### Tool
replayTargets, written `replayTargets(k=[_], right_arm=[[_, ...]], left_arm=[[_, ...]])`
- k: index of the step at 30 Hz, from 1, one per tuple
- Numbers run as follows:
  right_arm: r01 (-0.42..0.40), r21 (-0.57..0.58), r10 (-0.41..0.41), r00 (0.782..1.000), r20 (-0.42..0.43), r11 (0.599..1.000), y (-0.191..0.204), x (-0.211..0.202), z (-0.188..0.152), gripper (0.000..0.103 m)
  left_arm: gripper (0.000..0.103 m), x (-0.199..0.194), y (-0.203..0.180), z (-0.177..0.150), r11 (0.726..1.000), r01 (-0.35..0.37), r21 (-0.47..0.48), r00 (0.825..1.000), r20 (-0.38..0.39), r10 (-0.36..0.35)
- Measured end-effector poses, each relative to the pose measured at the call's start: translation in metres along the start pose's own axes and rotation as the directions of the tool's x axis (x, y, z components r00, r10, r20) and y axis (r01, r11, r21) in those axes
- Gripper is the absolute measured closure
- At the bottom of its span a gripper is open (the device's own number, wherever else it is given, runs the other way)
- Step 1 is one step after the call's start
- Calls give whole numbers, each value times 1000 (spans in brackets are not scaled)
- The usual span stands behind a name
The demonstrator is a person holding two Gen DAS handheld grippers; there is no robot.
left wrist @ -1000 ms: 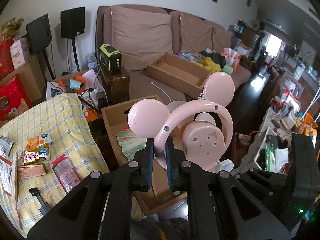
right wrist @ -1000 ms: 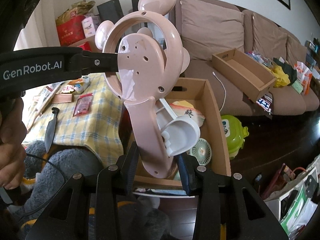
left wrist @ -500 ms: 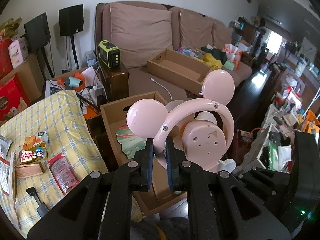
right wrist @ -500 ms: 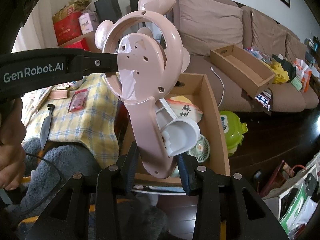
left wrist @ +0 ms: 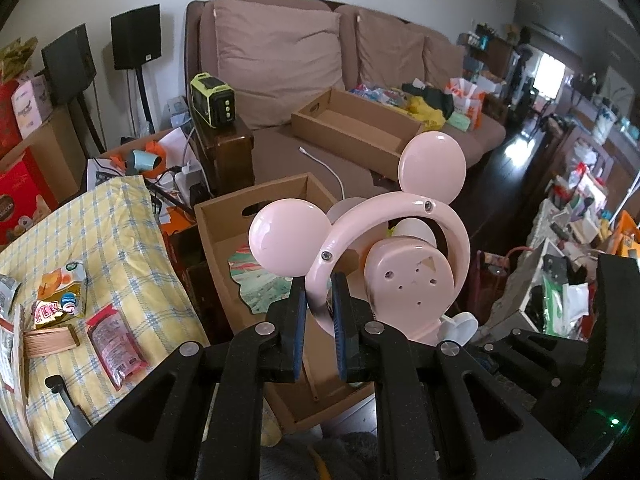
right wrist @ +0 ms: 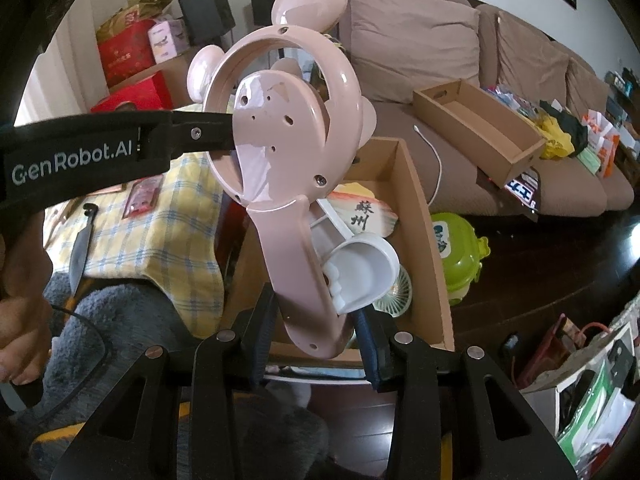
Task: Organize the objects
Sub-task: 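Move the pink fan with both grippers over the box interior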
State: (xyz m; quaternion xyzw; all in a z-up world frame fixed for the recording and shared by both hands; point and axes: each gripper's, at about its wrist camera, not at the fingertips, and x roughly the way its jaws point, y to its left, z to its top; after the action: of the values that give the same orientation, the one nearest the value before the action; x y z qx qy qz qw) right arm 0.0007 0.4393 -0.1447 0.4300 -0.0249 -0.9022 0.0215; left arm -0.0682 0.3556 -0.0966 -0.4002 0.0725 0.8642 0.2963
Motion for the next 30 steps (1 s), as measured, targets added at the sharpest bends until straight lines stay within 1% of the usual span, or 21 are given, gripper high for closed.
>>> replayTargets(k=[15,30], right_arm=[[8,14,-8,1000,-13,1000,-7,5,-2,65],[-12,27,13,998,-58,1000,-9,26,-11,65]], left_arm=[[91,12,-6,-3,1000,-4,4,1000,-16,4],[91,36,-1,-14,1000,-31,-2,997,-76,30]])
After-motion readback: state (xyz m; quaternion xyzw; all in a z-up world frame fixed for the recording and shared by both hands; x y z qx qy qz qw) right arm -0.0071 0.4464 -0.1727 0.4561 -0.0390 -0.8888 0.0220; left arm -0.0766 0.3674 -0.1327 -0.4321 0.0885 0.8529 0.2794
